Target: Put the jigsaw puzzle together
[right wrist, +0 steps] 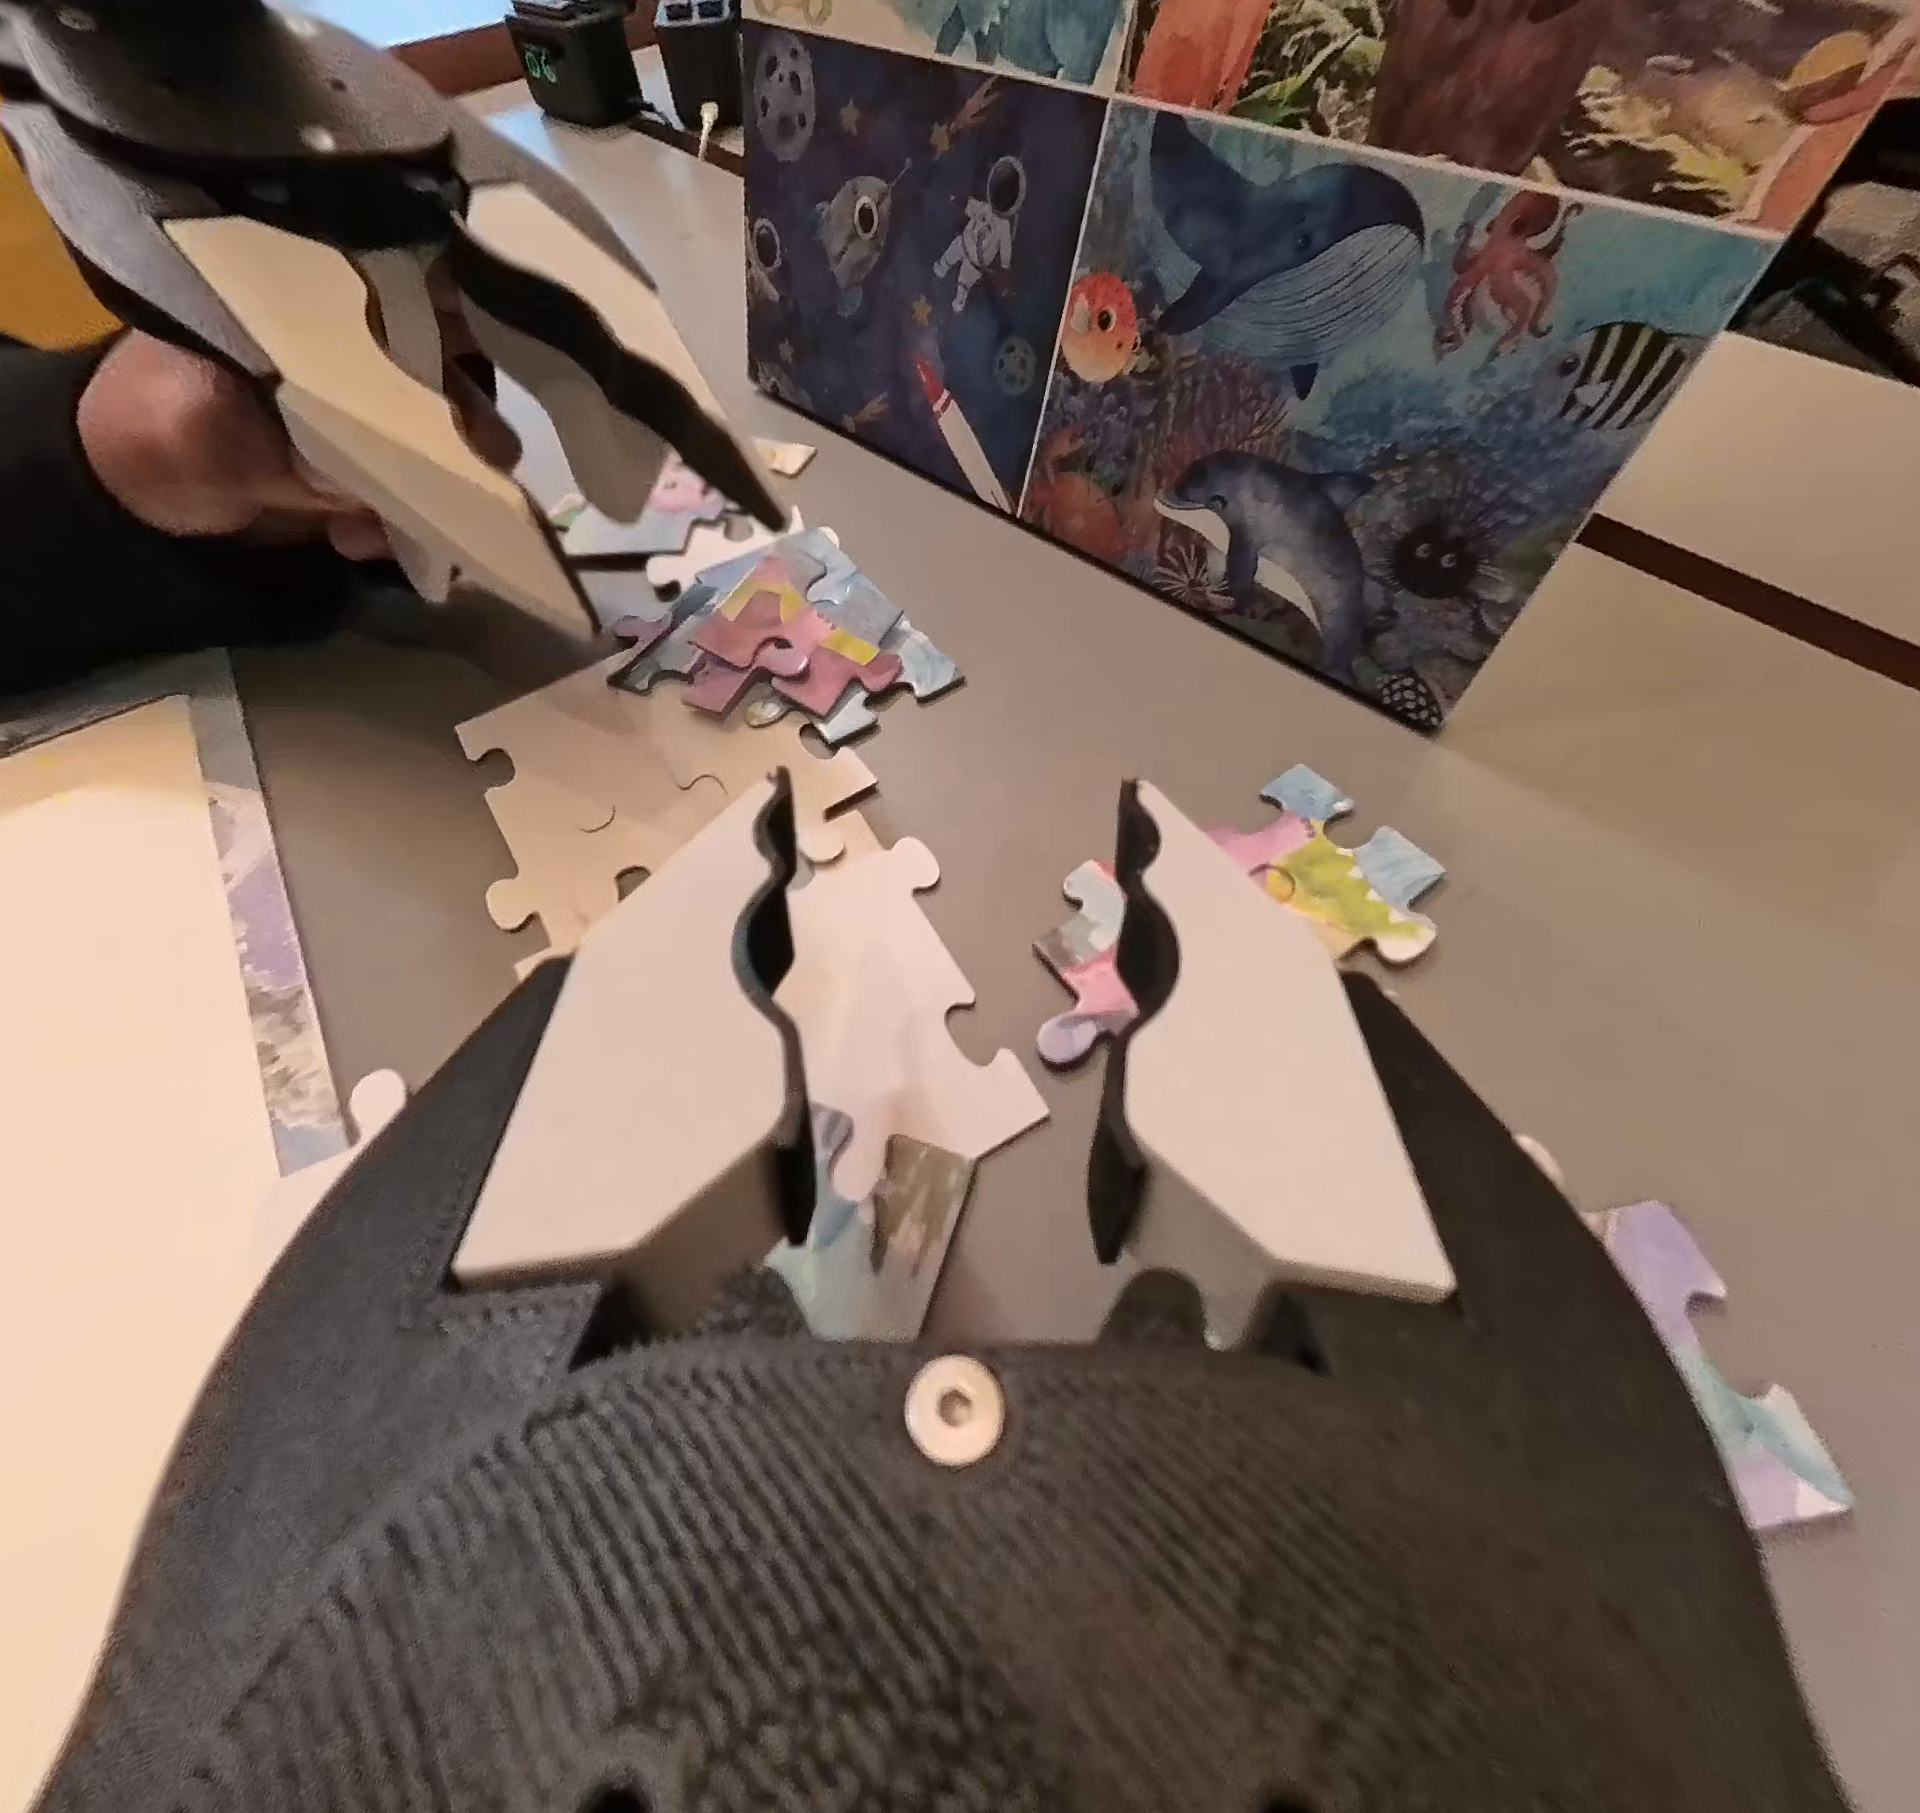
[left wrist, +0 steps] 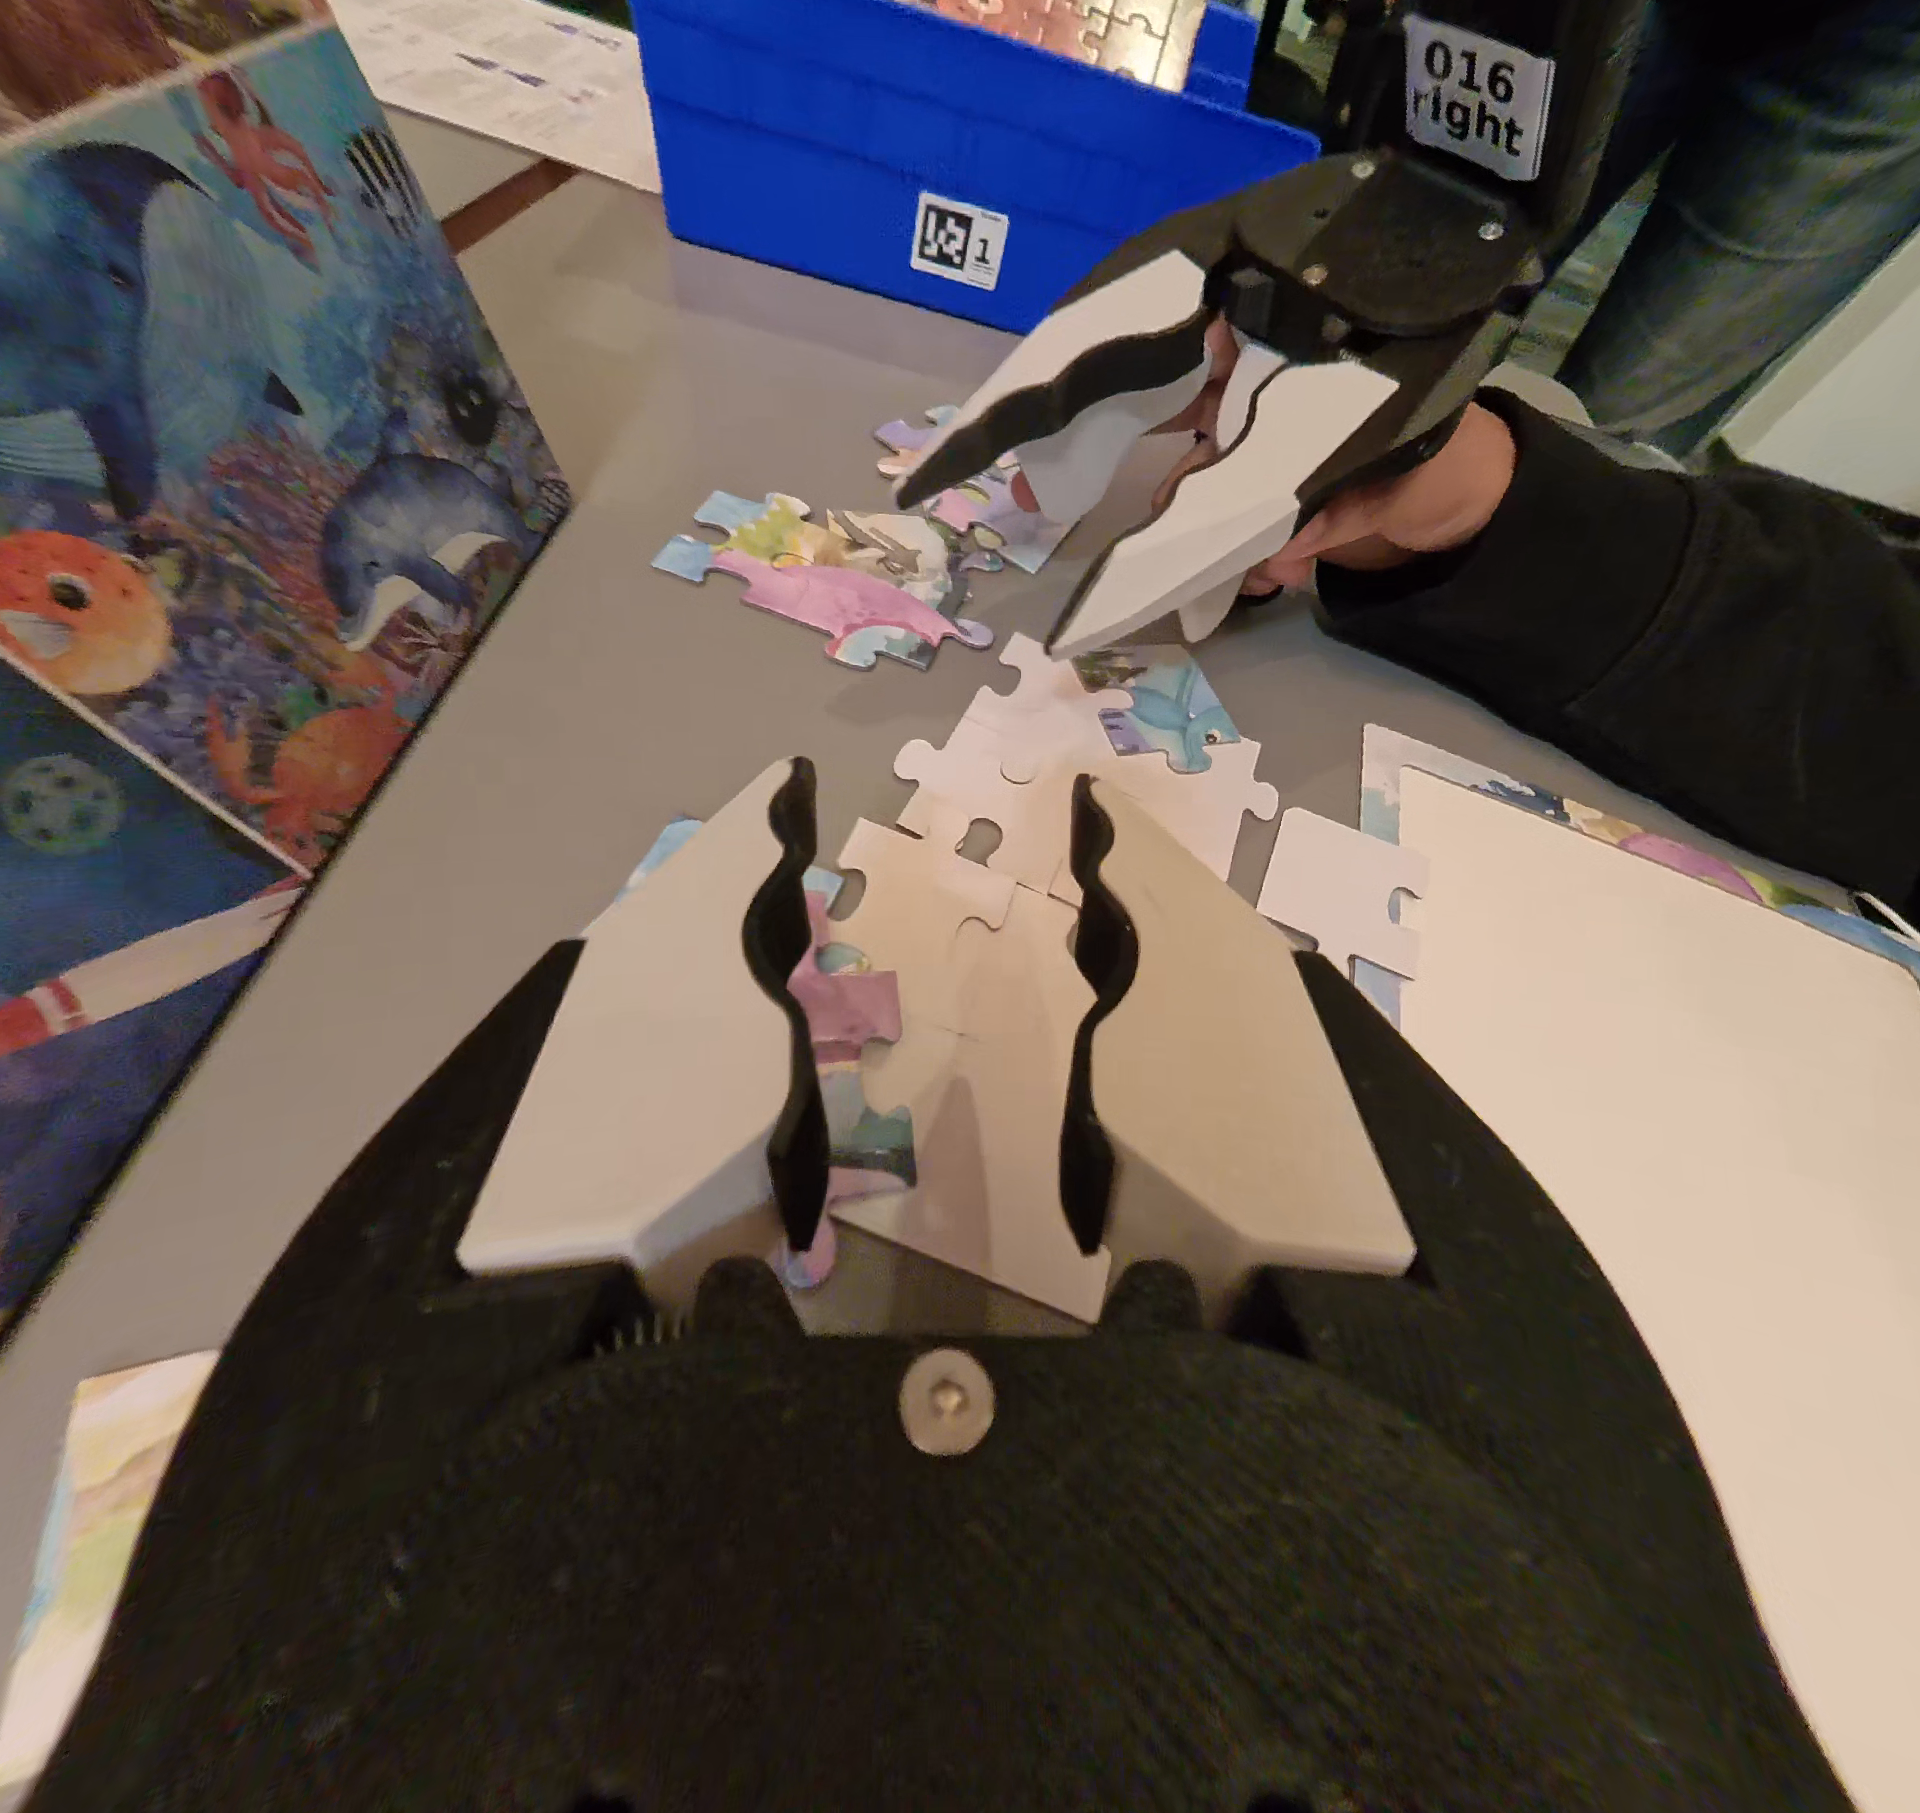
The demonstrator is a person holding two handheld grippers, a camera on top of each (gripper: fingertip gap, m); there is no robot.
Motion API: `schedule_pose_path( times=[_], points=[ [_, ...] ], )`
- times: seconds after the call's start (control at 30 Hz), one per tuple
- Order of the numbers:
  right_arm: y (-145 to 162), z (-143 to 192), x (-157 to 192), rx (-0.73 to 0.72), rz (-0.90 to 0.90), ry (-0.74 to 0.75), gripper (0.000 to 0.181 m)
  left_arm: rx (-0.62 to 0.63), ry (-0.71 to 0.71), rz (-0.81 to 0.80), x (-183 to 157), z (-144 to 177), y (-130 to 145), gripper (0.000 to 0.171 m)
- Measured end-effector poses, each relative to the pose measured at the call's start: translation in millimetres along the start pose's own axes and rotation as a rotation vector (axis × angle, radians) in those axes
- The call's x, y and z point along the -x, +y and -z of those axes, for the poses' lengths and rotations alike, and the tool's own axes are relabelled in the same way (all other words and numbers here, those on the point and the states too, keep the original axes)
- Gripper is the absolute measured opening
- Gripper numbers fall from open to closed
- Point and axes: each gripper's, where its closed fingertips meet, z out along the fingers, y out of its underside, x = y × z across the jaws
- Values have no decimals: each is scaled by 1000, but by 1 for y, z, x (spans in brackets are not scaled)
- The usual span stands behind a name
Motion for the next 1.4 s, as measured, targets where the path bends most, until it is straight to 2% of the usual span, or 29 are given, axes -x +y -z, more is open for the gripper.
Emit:
schedule_pose_path(
  times=[0.1, 0.23, 0.33, 0.47, 0.6, 0.7, 0.77, 1.03, 1.13, 1.2, 1.23, 1.27, 1.33, 1.4],
  points=[
    [12, 1, 16, 80, 16, -69, 64, 31, 9, -11, -3, 9, 4, 47],
    [35, -5, 43, 204, 83, -153, 71, 101, 44, -22, -14, 17, 31, 47],
    [53, -12, 46, 320, 134, -139, 88, 119, 79, -34, -28, 18, 38, 52],
    [61, -12, 45, 366, 144, -124, 123, 201, 59, -112, -36, 7, 47, 57],
    [63, -9, 44, 388, 137, -112, 128, 191, 83, -109, -45, 1, 44, 57],
    [62, -7, 51, 384, 161, -148, 114, 162, 80, -90, -43, 3, 38, 57],
    [59, -5, 55, 365, 175, -178, 83, 149, 70, -80, -40, 5, 37, 57],
    [51, -4, 60, 311, 103, -234, 83, 63, 76, -25, -35, 12, 25, 59],
    [37, 0, 63, 244, 69, -265, 83, -12, 163, -23, -47, 17, 15, 66],
    [25, 4, 69, 184, 41, -308, 82, -48, 197, -57, -56, 18, 9, 72],
    [19, 7, 74, 156, 31, -338, 68, -55, 192, -88, -58, 18, 8, 73],
    [12, 10, 78, 124, 15, -365, 67, -53, 181, -125, -60, 17, 8, 75],
    [2, 14, 85, 74, -12, -413, 66, -42, 156, -215, -67, 13, 10, 77],
    [2, 14, 84, 81, -8, -405, 64, 12, 128, -296, -71, 6, 18, 78]
  ],
)
